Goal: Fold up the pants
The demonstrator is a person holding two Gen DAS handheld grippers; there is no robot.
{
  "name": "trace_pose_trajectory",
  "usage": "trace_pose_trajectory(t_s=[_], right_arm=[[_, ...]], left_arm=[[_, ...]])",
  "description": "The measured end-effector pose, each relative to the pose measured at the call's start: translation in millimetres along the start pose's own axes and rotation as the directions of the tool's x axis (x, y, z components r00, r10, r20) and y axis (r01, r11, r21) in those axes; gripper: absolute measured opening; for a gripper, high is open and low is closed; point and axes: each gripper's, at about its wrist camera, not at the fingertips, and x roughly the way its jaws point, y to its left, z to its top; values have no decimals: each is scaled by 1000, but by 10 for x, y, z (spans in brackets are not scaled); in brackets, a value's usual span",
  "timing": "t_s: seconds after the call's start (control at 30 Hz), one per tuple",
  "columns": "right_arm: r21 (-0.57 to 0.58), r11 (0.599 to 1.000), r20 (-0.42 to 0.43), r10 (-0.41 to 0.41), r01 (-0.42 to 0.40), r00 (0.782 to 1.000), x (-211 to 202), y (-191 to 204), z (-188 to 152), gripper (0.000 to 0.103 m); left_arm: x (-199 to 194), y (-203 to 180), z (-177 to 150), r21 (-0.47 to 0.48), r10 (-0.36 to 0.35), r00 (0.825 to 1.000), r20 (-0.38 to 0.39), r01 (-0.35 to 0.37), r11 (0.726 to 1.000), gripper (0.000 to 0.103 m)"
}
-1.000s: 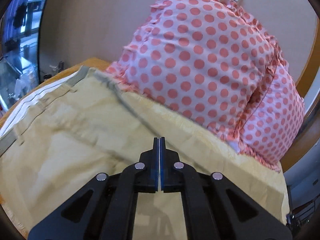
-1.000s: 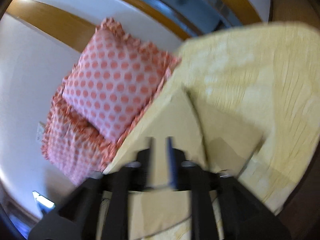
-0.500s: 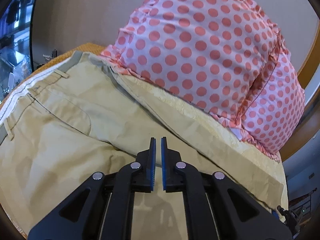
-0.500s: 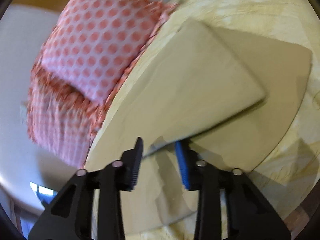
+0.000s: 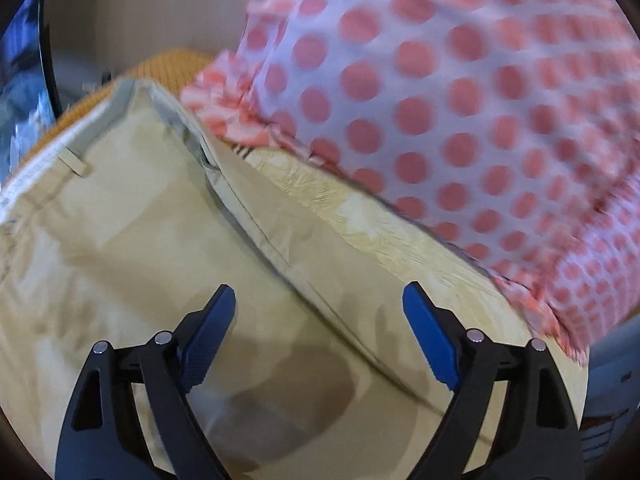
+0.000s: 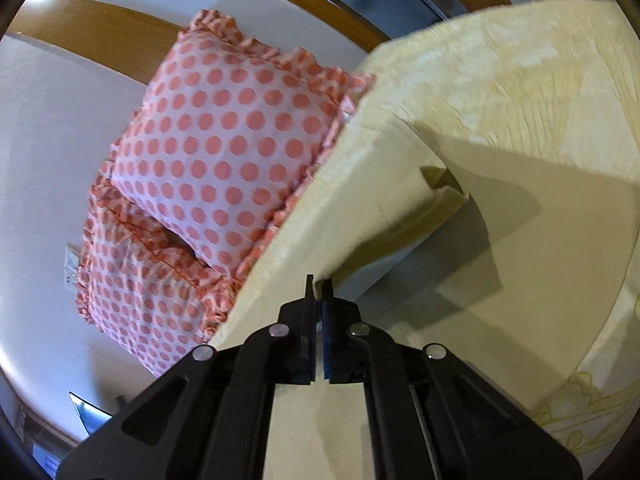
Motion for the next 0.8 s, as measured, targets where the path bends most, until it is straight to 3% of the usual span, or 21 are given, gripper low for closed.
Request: trace_pose_trajectory(t_s=[0.03, 0.1, 0.13, 0.17, 0.23, 0.33, 0.4, 0.47, 0.63, 0.8], right_arm=[[-13, 1000, 5, 3, -3, 1000, -8, 39, 17, 2], [-25, 1000, 14, 6, -5, 1000, 10, 95, 45, 2], [-27, 1000, 18, 11, -11, 1000, 14, 114, 66, 2], [-28, 999, 21, 17, -16, 1000, 13, 124, 83, 2], [-33, 999, 28, 37, -36, 999, 1, 157, 133, 2], [-43, 998, 55, 56, -54, 997, -127, 180, 197, 2], [-52, 998, 75, 50, -47, 996, -250, 150, 222, 2], [-49, 998, 84, 33, -29, 996, -343, 73, 225, 2], [-28, 997, 56, -72, 73, 996, -396, -236, 99, 2], [-6, 995, 50, -102, 103, 993, -453, -405, 37, 2]], left_arm=[[74, 14, 32, -14, 16, 1000, -17, -16, 1000, 80], [134, 12, 128, -24, 61, 998, 26, -60, 998, 67], [171, 33, 163, -33, 71, 997, 18, -71, 997, 31], [181, 103, 189, -60, 36, 999, 14, -36, 998, 3], [61, 221, 151, -98, -15, 999, 33, 18, 995, 2], [-488, 334, -92, -35, -73, 988, 138, 78, 996, 2], [-985, 468, -413, -8, -133, 970, 202, 137, 990, 2], [-1401, 603, -832, 29, -154, 957, 247, 151, 988, 2], [-1669, 928, -1781, 37, -102, 969, 224, 96, 995, 2], [-1618, 1137, -2205, -8, -90, 980, 177, 93, 996, 2]])
